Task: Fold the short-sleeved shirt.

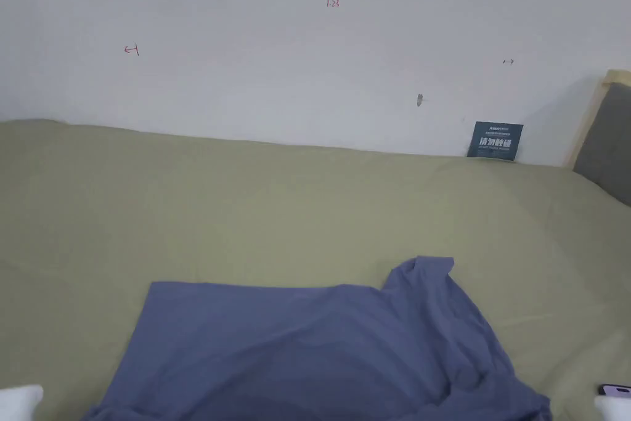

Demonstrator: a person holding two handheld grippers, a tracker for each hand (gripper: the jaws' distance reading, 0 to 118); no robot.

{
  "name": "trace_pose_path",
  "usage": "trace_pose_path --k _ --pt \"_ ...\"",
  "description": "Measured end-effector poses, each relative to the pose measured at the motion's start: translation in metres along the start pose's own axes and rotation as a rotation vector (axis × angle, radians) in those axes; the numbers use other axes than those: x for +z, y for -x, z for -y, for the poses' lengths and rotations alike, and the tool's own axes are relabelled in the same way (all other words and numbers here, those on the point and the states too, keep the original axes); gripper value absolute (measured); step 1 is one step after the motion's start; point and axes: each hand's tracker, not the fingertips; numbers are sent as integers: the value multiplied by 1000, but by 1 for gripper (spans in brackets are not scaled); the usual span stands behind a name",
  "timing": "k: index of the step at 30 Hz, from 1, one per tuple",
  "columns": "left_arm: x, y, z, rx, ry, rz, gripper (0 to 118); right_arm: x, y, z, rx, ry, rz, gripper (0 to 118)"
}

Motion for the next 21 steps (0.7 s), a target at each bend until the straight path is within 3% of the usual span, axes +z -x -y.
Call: trace_pose_path --k 6,7,8,9,10,11,12,16,18,19,20,21 --pt "-12 22 5 72 -20 45 9 -17 -6 16 -36 -38 8 7" --pt "-8 22 3 75 -16 44 13 -13 -7 14 -38 -49 3 13" --pt "-4 19 1 78 -16 24 29 -7 -6 12 -42 -57 11 33" --pt "4 15 -2 50 -19 -44 68 1 -5 8 -41 -68 56 75" --pt "14 11 -6 23 -27 -100 86 10 -2 1 -18 -64 111 99" --pt "23 7 -10 2 -48 -131 91 19 2 -3 0 -85 127 103" --pt "35 1 -16 -29 -91 -139 91 30 5 -9 16 -135 119 98" --pt "61 -34 -46 -104 -220 -144 91 55 35 -41 65 -259 140 100" --pt "60 -51 -61 -131 -243 -133 84 53 47 -56 67 -279 116 98" --pt "56 -59 -67 -143 -253 -120 68 52 53 -63 67 -286 94 90" --pt "53 -64 -72 -151 -257 -96 32 49 58 -69 67 -278 72 73" --pt "46 -69 -79 -143 -274 -57 0 42 64 -76 65 -249 47 35"
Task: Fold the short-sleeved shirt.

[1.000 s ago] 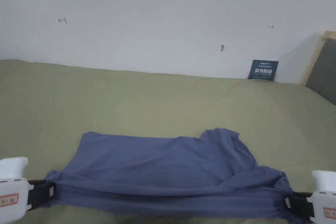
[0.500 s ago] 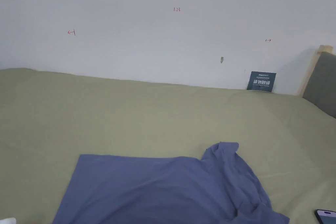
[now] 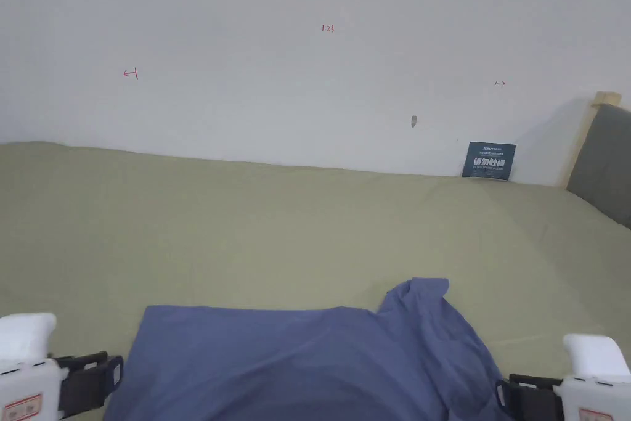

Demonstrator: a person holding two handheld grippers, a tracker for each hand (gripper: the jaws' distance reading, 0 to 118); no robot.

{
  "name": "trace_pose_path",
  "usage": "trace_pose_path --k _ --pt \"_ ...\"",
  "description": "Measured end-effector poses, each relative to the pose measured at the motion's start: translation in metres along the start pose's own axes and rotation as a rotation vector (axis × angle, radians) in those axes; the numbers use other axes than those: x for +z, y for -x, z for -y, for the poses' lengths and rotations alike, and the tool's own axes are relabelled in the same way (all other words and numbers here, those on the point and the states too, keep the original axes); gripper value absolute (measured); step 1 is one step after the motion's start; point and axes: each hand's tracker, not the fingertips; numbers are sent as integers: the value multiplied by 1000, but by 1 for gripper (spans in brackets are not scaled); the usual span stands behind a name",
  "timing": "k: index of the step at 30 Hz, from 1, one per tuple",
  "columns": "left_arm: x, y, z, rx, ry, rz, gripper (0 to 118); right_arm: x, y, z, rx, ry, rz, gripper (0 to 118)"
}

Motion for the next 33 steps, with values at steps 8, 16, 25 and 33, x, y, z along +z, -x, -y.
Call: trace_pose_path --k 8,16,25,33 --pt "-122 -6 -45 -25 129 10 0 -71 24 -27 -11 53 -21 0" --pt "-258 26 -100 -51 344 -93 68 -107 3 -52 -21 38 -6 0" --pt "-264 27 -71 -45 329 -186 25 -176 -57 -106 -2 122 79 99" --pt "-247 19 -78 -26 324 -124 4 -280 -61 -130 -14 303 76 106"
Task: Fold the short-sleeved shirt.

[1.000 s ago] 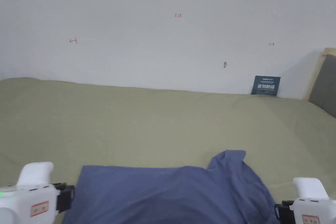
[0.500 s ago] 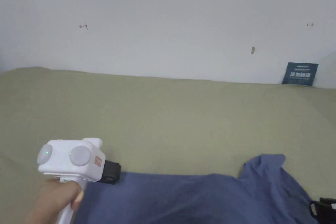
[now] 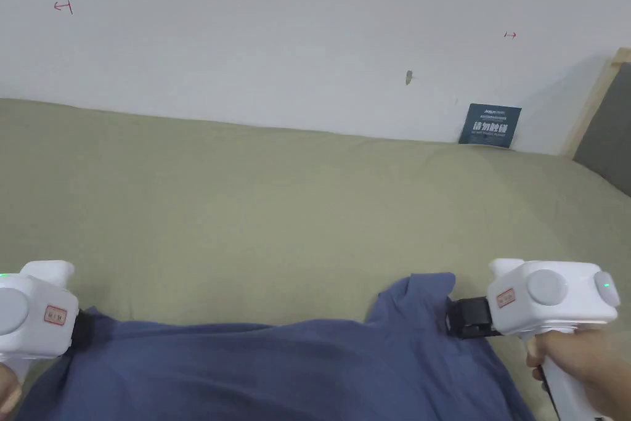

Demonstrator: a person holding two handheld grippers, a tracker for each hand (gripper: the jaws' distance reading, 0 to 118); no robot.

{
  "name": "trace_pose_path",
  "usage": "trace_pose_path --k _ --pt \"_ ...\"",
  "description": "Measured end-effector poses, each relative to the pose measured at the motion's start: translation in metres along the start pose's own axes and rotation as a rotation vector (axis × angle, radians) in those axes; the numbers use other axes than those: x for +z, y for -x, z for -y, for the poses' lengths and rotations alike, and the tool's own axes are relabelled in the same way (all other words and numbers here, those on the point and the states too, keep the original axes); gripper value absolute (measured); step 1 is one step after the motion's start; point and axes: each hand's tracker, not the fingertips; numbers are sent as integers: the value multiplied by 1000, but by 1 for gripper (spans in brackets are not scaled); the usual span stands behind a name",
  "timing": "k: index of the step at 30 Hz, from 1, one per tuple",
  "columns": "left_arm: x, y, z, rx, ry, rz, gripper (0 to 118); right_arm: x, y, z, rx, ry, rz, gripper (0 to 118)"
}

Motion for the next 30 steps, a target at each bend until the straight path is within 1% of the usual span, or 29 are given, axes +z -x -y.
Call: trace_pose_path --k 2,3,4,5,6,8,9,10,11,12,14,15,16,17,18,19,21,24,26,28,30 --pt "2 -4 0 -23 5 1 4 -8 6 -1 4 55 -13 102" --pt "4 -7 2 -38 2 0 4 -7 12 -2 11 120 -7 73" --pt "-1 -5 -2 -47 1 2 4 -1 17 -2 20 107 67 49" --pt "1 -5 -3 -55 6 8 4 8 20 -3 23 46 103 24" --pt "5 -5 -2 -56 1 10 4 14 21 1 46 28 101 0" --pt "13 -2 -4 -55 -19 17 4 31 23 7 75 -1 64 0" --pt "22 -1 -5 -46 -37 28 4 46 22 12 88 -43 41 0" --pt "33 -1 -3 -42 -72 52 4 61 20 18 99 -94 40 0" --pt "44 -1 -2 -63 -91 72 4 79 24 11 106 -131 27 0" --pt "53 1 -1 -84 -112 70 4 95 21 16 117 -155 4 0" --pt "76 0 4 -119 -126 64 4 124 15 31 137 -189 -3 0" --pt "90 0 9 -128 -150 67 4 144 18 30 147 -204 -9 0" --pt "102 3 15 -138 -165 82 4 159 15 40 168 -224 -27 0" --pt "114 3 21 -142 -187 84 4 172 12 50 170 -238 -30 0" --pt "129 5 30 -140 -208 97 4 186 7 64 163 -246 -35 0" --pt "142 8 38 -142 -212 113 4 202 10 72 160 -252 -40 0" --pt "160 15 60 -127 -234 121 4 220 0 101 139 -262 -54 0" --pt "179 24 102 -116 -234 134 4 238 -13 148 76 -246 -78 0" --pt "185 29 132 -100 -215 146 4 239 -20 186 34 -231 -82 0" --pt "182 33 165 -92 -188 148 4 233 -20 225 10 -177 -94 0" --pt "172 38 193 -81 -130 139 4 216 -21 259 -34 -114 -95 0"
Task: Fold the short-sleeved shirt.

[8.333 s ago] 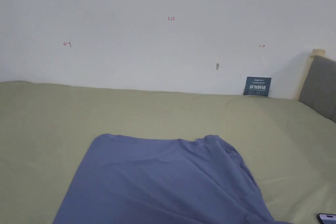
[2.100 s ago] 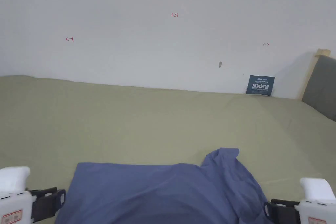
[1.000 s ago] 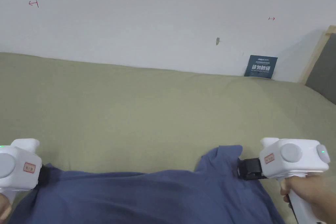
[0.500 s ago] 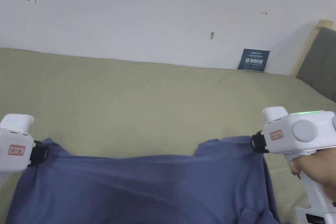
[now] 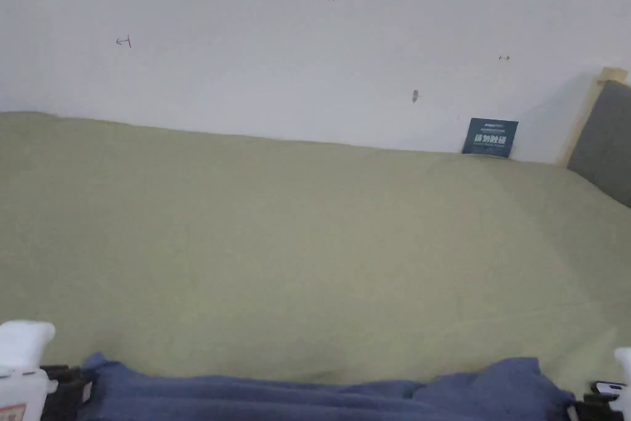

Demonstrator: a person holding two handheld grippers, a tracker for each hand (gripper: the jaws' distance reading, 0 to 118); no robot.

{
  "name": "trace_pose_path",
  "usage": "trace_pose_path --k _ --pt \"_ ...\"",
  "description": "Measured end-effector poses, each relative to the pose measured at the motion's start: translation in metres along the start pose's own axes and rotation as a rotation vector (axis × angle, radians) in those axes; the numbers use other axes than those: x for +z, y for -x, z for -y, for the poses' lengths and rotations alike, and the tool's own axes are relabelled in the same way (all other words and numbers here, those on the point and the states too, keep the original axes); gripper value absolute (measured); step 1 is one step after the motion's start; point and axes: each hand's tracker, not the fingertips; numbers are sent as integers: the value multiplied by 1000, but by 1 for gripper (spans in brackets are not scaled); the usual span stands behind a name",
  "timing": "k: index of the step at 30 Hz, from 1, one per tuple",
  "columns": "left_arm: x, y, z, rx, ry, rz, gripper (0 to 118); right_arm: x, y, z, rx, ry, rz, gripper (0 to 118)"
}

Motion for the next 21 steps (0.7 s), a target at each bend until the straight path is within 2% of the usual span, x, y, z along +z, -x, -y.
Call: trace_pose_path --k 5,8,9,10,11,12,13,14,16,21 --pt "-25 14 57 106 112 -21 4 -34 -19 54 -78 74 31 0" --pt "-27 26 66 124 12 8 4 -39 -16 60 -52 35 52 0" --pt "-27 28 66 133 24 8 11 -36 -18 59 -50 28 36 0" --pt "-23 28 65 150 35 4 29 -36 -17 56 -46 34 35 2" --pt "-22 30 63 168 56 -8 63 -34 -16 52 -41 58 35 13" --pt "-19 33 60 187 104 -35 102 -30 -13 49 -34 77 56 51" --pt "-11 36 57 189 103 -41 112 -20 -12 46 -15 97 99 86" --pt "2 40 55 186 81 -32 109 -13 -9 43 -1 98 118 104" --pt "29 39 41 194 1 -51 104 13 1 32 11 0 118 96" --pt "71 -2 9 136 -174 -89 103 46 39 9 1 -146 158 97"
